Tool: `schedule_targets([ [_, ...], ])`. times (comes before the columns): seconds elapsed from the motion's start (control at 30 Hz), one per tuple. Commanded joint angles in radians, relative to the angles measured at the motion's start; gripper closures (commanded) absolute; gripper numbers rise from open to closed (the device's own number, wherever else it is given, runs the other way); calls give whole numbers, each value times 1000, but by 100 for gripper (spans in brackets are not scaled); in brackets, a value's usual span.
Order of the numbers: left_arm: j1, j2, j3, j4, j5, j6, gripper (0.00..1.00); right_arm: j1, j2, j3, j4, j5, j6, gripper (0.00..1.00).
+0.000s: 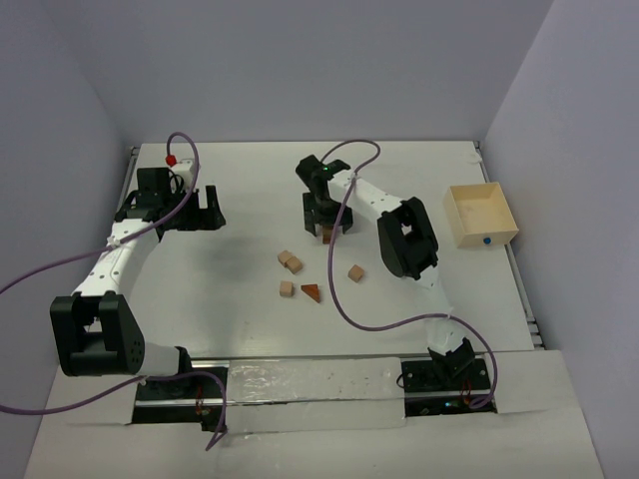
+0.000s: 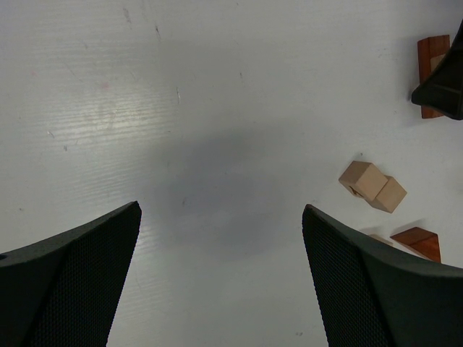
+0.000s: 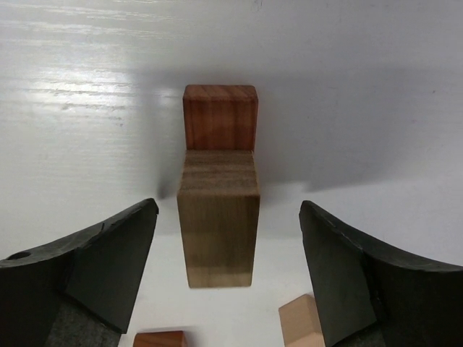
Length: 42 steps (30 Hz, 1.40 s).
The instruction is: Build the wood block tower
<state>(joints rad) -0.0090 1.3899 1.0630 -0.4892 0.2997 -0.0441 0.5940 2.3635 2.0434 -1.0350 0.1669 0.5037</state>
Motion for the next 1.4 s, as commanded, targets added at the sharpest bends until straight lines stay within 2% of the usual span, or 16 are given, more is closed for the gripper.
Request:
schedule_targets([
  [0.0,7,4,45,24,31,-5,1,18,-139,25,-10,10,-22,12],
  [0.27,7,-11,67,0,42,1,1,67,-320,-33,-9,-30,-80,9],
  [0.5,7,-61,39,4,135,74,1,86,-566,-164,85,-80,-286,7],
  [0.6,7,-72,34,7,119,84,1,78,-683,-308,153,-89,-375,5],
  [0.67,2,-78,36,0,102,95,1,69,-782,-413,203,-106,-466,7],
  [0.77,-15,-90,27,2,76,105,1,62,-835,-542,235,-115,-557,10],
  [0.9,-39,-91,20,5,56,110,1,46,-857,-671,212,-161,-651,22],
  [1.03,-51,-84,14,9,50,104,1,46,-826,-727,176,-161,-649,46],
  [1.13,-52,-80,15,11,48,97,1,45,-808,-766,183,-158,-614,47],
  [1.37,-52,-85,5,12,39,91,1,44,-690,-779,238,-53,-473,40],
])
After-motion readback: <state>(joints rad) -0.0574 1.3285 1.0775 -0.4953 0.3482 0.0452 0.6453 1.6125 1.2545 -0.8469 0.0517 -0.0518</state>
